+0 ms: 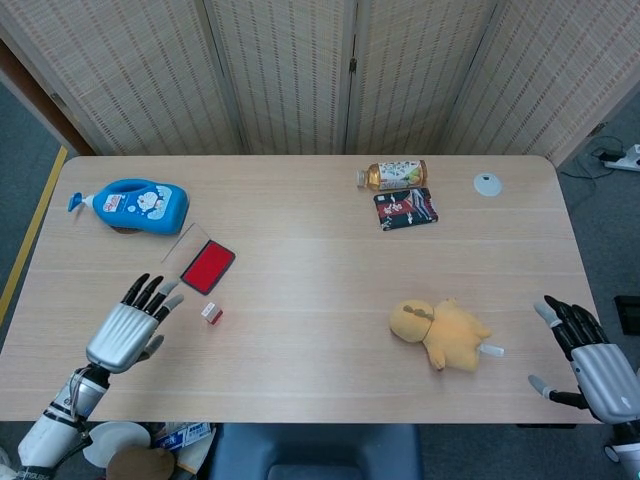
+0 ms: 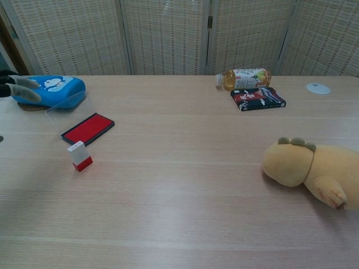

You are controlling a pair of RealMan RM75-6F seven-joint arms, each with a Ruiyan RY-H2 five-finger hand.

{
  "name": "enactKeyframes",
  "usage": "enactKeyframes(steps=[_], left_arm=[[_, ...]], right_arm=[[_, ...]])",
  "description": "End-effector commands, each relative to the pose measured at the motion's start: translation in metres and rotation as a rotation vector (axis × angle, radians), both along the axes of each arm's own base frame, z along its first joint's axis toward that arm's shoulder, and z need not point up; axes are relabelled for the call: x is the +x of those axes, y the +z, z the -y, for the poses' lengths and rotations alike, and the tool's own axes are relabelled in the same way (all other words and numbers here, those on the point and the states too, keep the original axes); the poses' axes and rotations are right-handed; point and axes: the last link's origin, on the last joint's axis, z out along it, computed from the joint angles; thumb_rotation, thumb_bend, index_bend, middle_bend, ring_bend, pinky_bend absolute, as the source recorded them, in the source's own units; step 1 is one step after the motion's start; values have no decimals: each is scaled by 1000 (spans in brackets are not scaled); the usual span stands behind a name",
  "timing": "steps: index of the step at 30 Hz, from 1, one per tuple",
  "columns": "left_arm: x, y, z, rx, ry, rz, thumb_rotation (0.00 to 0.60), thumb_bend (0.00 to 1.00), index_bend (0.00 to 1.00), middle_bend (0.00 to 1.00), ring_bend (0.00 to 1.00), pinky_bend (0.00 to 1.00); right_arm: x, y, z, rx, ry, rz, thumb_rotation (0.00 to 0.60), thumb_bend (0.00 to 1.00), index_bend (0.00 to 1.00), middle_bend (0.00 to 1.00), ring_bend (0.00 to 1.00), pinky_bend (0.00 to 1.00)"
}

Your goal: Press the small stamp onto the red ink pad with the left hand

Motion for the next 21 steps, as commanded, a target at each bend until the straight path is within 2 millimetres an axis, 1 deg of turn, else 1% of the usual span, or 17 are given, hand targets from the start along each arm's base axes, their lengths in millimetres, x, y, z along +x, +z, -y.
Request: enactKeyframes(steps=[1, 6, 12, 16, 21], left_arm=[[22, -20, -29, -72, -34, -34, 600, 328, 198, 72, 0, 1], [31, -33, -51, -119, -28, -49, 600, 327, 194, 72, 0, 1], [38, -47, -74, -190, 28, -71, 600, 328, 194, 72, 0, 1], [35, -55, -82, -211, 69, -95, 600, 328, 194, 72, 0, 1], [29, -61, -84, -234, 139, -119, 600, 327, 191, 73, 0, 1]], right_arm=[[-1, 0, 2, 5, -2, 3, 600, 190, 0, 0, 0, 0], [-2, 0, 4, 15, -8, 12, 600, 190, 0, 0, 0, 0], [-6, 7, 8, 5, -22, 35, 600, 190, 0, 0, 0, 0], [-8, 11, 8, 0, -22, 46, 600, 190, 0, 0, 0, 0], [-9, 13, 9, 5, -19, 60, 600, 190, 0, 0, 0, 0]])
